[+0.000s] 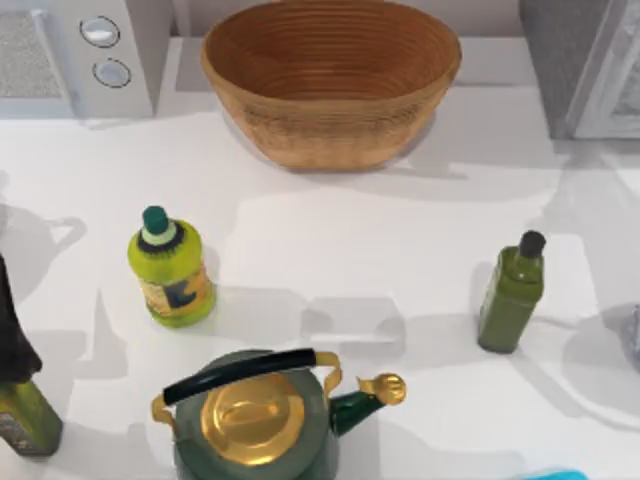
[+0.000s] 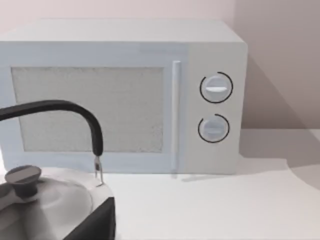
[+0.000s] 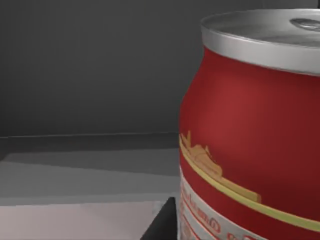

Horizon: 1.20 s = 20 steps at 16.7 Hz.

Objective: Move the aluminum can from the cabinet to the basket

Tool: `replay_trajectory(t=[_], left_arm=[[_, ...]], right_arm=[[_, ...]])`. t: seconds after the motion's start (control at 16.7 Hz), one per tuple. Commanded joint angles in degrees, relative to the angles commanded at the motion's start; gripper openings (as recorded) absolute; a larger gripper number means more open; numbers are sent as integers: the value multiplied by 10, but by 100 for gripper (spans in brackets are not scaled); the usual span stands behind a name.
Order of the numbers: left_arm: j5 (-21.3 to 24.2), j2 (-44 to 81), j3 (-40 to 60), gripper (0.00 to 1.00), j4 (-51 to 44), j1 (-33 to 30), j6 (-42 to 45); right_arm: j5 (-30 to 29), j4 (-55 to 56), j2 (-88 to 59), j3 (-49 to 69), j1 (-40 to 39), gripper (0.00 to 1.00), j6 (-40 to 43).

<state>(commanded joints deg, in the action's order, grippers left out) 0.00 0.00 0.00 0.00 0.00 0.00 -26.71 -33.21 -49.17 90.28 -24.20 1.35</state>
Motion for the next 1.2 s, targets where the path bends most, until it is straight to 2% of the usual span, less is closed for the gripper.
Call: replay_trajectory(t=[0.36, 0.78, 1.02, 1.2], left_arm=[[0, 0, 0, 100, 0, 0, 0], [0, 0, 0, 100, 0, 0, 0], [0, 0, 0, 100, 0, 0, 0], [0, 0, 0, 100, 0, 0, 0]], right_arm=[[98, 133, 250, -325, 88, 0, -4], [185, 250, 388, -726, 155, 0, -10], [245, 305, 467, -862, 212, 0, -14], [266, 331, 491, -901, 241, 0, -14]])
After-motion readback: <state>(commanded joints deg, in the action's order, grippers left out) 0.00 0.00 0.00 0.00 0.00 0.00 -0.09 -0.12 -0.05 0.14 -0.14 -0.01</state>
